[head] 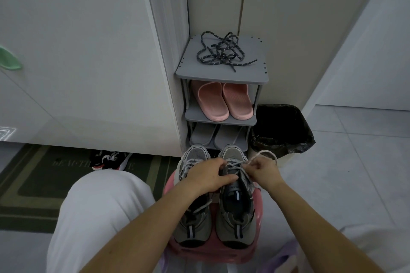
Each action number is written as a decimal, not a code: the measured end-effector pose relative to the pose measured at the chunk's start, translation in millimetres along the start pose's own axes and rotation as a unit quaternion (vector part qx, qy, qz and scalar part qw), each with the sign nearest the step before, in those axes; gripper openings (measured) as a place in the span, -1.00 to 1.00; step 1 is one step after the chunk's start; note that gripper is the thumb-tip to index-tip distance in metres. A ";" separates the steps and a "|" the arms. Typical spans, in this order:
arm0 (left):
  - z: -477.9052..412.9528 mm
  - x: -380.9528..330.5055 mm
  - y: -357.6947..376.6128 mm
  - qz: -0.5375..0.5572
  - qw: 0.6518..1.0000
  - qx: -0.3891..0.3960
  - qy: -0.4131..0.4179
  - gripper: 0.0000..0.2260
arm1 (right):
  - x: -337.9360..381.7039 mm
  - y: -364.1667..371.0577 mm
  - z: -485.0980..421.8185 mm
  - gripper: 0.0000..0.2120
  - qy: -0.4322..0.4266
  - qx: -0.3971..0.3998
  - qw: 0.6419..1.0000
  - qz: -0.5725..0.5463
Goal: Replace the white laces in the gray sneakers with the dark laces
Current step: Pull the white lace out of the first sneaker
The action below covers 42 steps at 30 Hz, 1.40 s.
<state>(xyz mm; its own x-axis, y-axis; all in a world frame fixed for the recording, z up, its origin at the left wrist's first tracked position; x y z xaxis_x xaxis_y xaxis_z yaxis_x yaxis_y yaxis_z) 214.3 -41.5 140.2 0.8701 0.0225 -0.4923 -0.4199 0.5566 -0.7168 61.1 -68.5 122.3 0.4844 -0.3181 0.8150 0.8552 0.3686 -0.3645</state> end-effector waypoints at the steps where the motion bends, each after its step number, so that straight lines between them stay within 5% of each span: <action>1: 0.2 -0.4 -0.5 -0.002 1.000 -0.001 0.000 -0.43 | 0.4 1.6 -0.6 -0.73 -0.006 0.008 1.000 0.009; 7: 1.3 -1.1 -0.8 -0.002 1.000 -0.003 0.001 -0.43 | -3.7 0.5 -6.1 -0.69 0.006 -0.001 0.998 0.061; 13: 0.4 -0.9 0.1 0.002 1.000 0.001 0.003 -0.45 | -9.8 -7.1 -2.0 -0.83 -0.014 -0.027 0.992 -0.121; 20: 0.1 -1.3 -0.7 -0.007 1.000 -0.005 0.005 -0.44 | 2.3 0.1 -4.3 -0.68 -0.040 -0.019 0.996 0.080; 25: 0.6 -0.8 1.4 0.003 1.000 0.001 0.005 -0.43 | -16.6 -5.0 -8.2 -0.90 0.007 -0.041 0.997 -0.061; 34: 2.1 -2.6 0.6 -0.010 1.000 0.001 0.001 -0.43 | 3.9 0.5 -7.5 -0.65 -0.021 -0.034 0.984 0.175; 38: 1.7 -0.5 1.2 -0.003 1.000 0.006 0.000 -0.43 | -13.9 -9.2 -8.0 -0.76 0.032 -0.060 0.997 -0.020; 42: -0.6 2.2 2.1 0.035 0.999 0.024 -0.006 -0.50 | -0.7 -11.5 -0.8 -0.74 0.027 -0.030 0.997 -0.065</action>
<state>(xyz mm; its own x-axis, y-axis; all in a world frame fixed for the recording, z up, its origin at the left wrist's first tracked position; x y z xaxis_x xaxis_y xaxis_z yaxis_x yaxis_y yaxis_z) 215.2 -40.8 137.3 0.8418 0.0722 -0.5349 -0.4676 0.5925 -0.6559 51.1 -73.3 125.6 0.3761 -0.4065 0.8327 0.9203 0.2681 -0.2848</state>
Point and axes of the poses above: each hand's wrist, its own z-axis away from the middle knuckle, its own y-axis out of the palm, x = y × z, the point moved 10 cm from there along -z, towards the middle knuckle, and after that the axes turned 12 degrees about x, right-handed, at the moved point
